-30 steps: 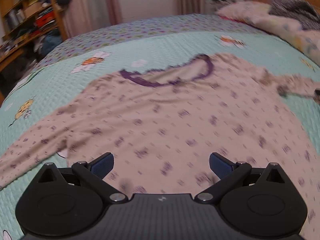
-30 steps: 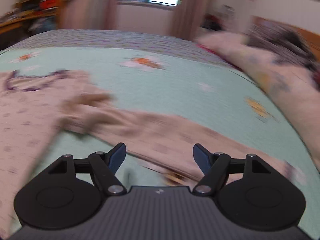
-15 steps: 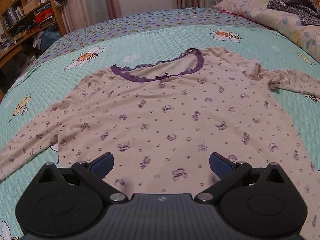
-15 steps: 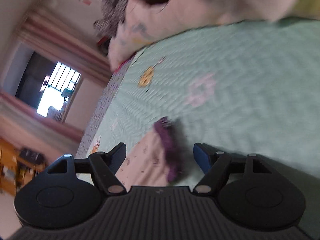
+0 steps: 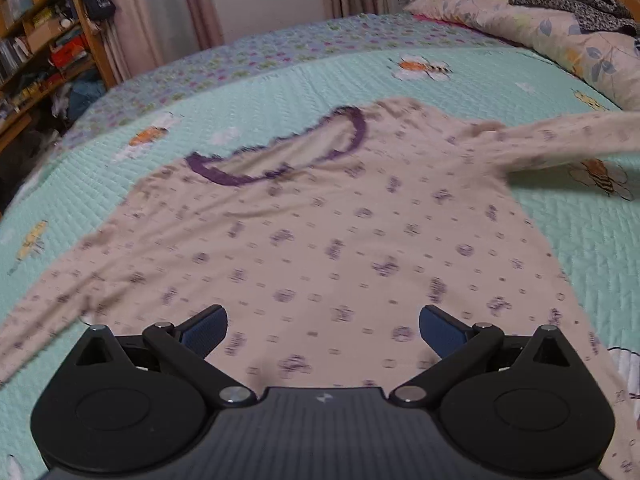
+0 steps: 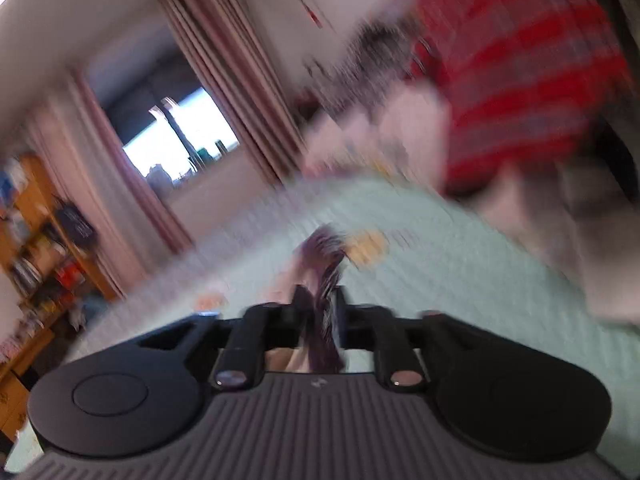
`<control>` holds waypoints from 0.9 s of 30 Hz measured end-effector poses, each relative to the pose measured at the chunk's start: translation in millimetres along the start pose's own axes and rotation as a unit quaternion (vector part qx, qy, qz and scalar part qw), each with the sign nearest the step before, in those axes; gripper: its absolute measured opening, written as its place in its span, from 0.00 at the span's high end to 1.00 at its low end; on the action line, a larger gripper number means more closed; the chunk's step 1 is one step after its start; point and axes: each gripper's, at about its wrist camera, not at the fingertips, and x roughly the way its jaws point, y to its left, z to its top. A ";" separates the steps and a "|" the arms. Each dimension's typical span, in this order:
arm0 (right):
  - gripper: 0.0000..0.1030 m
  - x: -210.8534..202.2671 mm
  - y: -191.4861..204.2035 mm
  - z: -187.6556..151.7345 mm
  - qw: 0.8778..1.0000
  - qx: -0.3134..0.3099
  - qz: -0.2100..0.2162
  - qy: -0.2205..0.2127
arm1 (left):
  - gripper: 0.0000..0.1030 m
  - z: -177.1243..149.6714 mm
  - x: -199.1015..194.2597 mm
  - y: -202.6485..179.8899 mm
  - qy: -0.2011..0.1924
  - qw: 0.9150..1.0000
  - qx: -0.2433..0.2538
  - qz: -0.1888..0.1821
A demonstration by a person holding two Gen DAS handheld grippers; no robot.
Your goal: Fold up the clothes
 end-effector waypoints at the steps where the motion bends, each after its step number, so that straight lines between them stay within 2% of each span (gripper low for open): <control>1: 0.65 6.6 -11.8 -5.8 0.999 0.018 -0.044 0.027 | 0.01 -0.5 -1.4 -5.4 -0.003 1.000 0.008 -0.002; 3: 0.65 4.7 -31.7 -20.4 0.989 0.076 -0.118 0.040 | 0.01 -2.0 -6.8 -14.1 -0.013 0.999 0.029 0.001; 4: 0.65 -1.4 -33.9 -27.2 0.987 0.093 -0.125 0.029 | 0.01 -2.6 -8.5 -16.8 -0.016 0.999 0.039 0.002; 6: 0.65 -19.5 -23.2 -39.6 0.993 0.096 -0.074 -0.013 | 0.01 -3.1 -7.3 -16.8 -0.013 0.999 0.046 0.003; 7: 0.65 -23.3 -14.9 -45.1 0.994 0.097 -0.045 -0.020 | 0.01 -3.1 -5.1 -15.3 -0.007 0.999 0.040 0.001; 10: 0.61 -9.5 17.1 -62.0 0.992 0.115 0.042 0.022 | 0.01 -3.5 -0.2 -9.9 0.006 1.000 0.013 -0.006; 13: 0.61 12.1 25.4 -89.6 0.978 0.194 0.059 0.055 | 0.01 -7.4 -2.3 -8.0 0.007 1.000 0.000 -0.014; 16: 0.61 35.3 18.7 -112.8 0.956 0.275 0.072 0.072 | 0.01 -13.1 -4.6 -8.5 0.009 1.000 0.009 -0.012; 20: 0.61 70.8 24.4 -114.0 0.946 0.317 0.059 0.042 | 0.01 -15.8 -5.9 -2.0 0.014 1.000 -0.006 -0.012; 21: 0.67 80.0 28.6 -113.3 0.945 0.321 0.053 0.040 | 0.01 -15.5 -7.0 -0.1 0.014 1.000 -0.013 -0.013; 22: 0.84 88.5 35.2 -112.6 0.945 0.321 0.041 0.041 | 0.01 -15.1 -8.3 1.7 0.014 1.000 -0.019 -0.014; 23: 0.96 94.5 39.2 -110.7 0.946 0.320 0.027 0.046 | 0.01 -14.7 -10.6 2.9 0.012 1.000 -0.022 -0.014; 25: 0.97 77.9 35.6 -110.8 0.946 0.322 0.024 0.027 | 0.01 -15.5 -17.7 5.7 0.002 1.000 -0.022 -0.013; 27: 0.97 40.3 30.2 -114.7 0.949 0.314 0.024 -0.022 | 0.01 -17.8 -19.2 9.2 -0.001 1.000 -0.023 -0.014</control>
